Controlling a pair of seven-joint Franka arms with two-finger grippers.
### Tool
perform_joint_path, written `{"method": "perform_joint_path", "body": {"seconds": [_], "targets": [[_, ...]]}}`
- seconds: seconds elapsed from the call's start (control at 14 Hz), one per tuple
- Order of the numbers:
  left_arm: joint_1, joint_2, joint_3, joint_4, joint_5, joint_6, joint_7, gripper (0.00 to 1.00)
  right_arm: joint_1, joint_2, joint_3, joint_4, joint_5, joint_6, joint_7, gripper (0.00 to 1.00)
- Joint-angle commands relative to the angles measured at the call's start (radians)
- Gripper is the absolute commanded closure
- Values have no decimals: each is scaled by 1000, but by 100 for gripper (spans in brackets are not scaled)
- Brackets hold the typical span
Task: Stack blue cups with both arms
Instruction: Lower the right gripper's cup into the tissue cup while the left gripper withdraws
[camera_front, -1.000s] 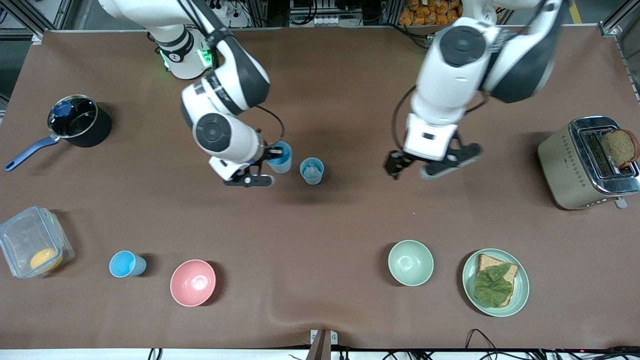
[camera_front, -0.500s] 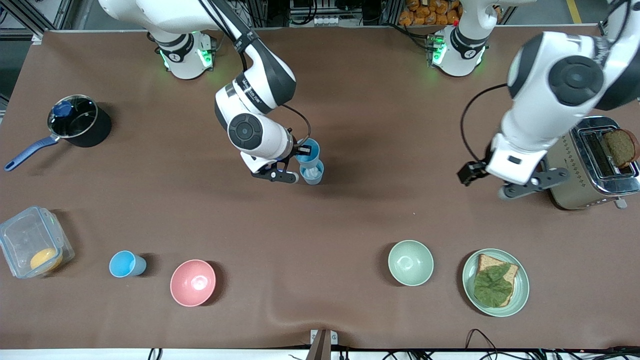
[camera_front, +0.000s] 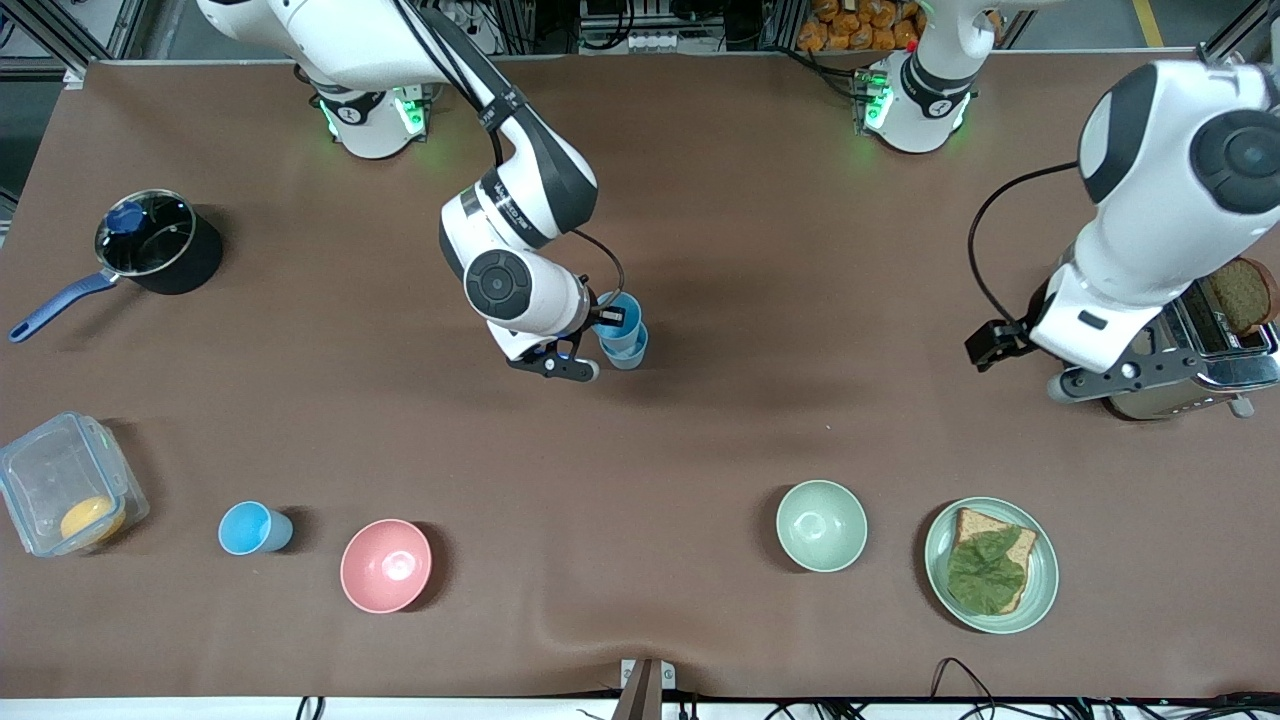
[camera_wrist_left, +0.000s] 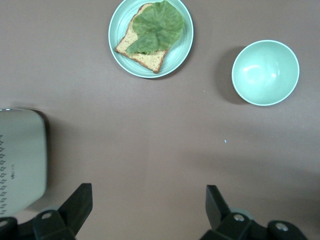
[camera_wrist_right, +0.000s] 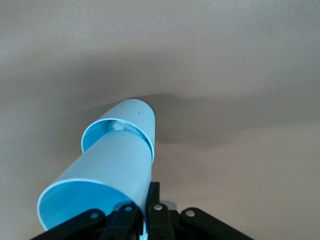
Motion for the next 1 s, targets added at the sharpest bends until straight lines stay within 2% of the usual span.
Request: {"method": "perform_joint_path", "body": {"seconds": [0.0, 0.14, 0.36, 0.43, 0.5, 0.57, 0.93], "targets": [[13, -50, -7, 37, -3, -93, 77, 0, 6, 21, -6, 29, 23, -4, 12, 100], [39, -50, -7, 83, -15, -144, 137, 0, 6, 28, -6, 29, 21, -4, 12, 100], [27, -70, 14, 91, -20, -165, 195, 0, 6, 37, -6, 31, 17, -4, 11, 100], [-5, -70, 69, 91, -23, -173, 238, 0, 6, 39, -6, 32, 20, -4, 11, 75], [-21, -68, 100, 95, -38, -175, 264, 0, 5, 39, -6, 38, 20, -4, 12, 16], [-20, -68, 108, 107, -68, -176, 266, 0, 3, 36, -7, 43, 20, -7, 11, 0], [0, -67, 108, 124, -81, -207, 261, 0, -53, 4, -17, 75, -11, -47, -43, 0]]}}
